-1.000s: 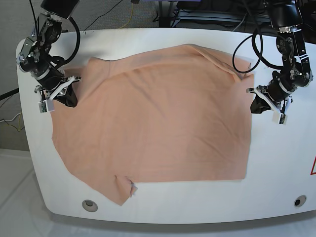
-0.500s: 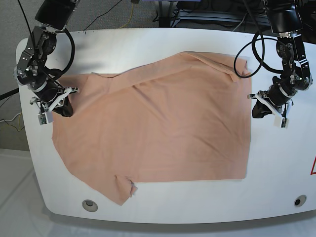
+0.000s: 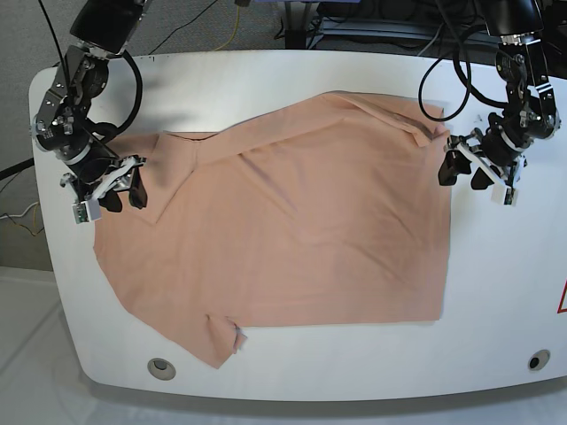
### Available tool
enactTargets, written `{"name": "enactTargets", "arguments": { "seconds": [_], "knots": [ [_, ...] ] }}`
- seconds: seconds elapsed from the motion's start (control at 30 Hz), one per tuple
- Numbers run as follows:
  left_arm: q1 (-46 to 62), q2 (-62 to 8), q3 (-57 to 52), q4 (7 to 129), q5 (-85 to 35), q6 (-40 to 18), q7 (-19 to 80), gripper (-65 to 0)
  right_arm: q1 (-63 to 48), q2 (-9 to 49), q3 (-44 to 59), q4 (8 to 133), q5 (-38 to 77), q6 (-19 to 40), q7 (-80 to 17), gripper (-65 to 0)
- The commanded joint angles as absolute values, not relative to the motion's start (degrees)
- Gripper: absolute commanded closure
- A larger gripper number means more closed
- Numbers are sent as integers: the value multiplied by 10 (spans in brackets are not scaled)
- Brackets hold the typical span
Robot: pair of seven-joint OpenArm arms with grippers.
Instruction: Fold the T-shirt properly
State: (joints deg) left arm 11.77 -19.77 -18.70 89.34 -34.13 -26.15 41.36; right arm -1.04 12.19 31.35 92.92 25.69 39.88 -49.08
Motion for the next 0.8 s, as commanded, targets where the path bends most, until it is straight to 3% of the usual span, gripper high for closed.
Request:
{"name": "enactTargets", "arguments": {
  "seconds": [0.0, 0.33, 0.6, 0.77],
  "knots": [
    [130, -209, -191, 916, -346, -264, 402, -421, -9, 114, 317, 936, 270, 400, -478, -337],
    [152, -206, -193, 918, -347, -268, 401, -324, -38, 90, 332, 997, 300, 400, -485, -323],
    [132, -204, -191, 899, -322, -264, 389, -322, -33, 95, 331, 985, 263, 400, -468, -302],
    [123, -200, -188, 897, -299, -264, 385, -363, -10, 96, 327, 948, 213, 400, -441, -278]
  ]
}}
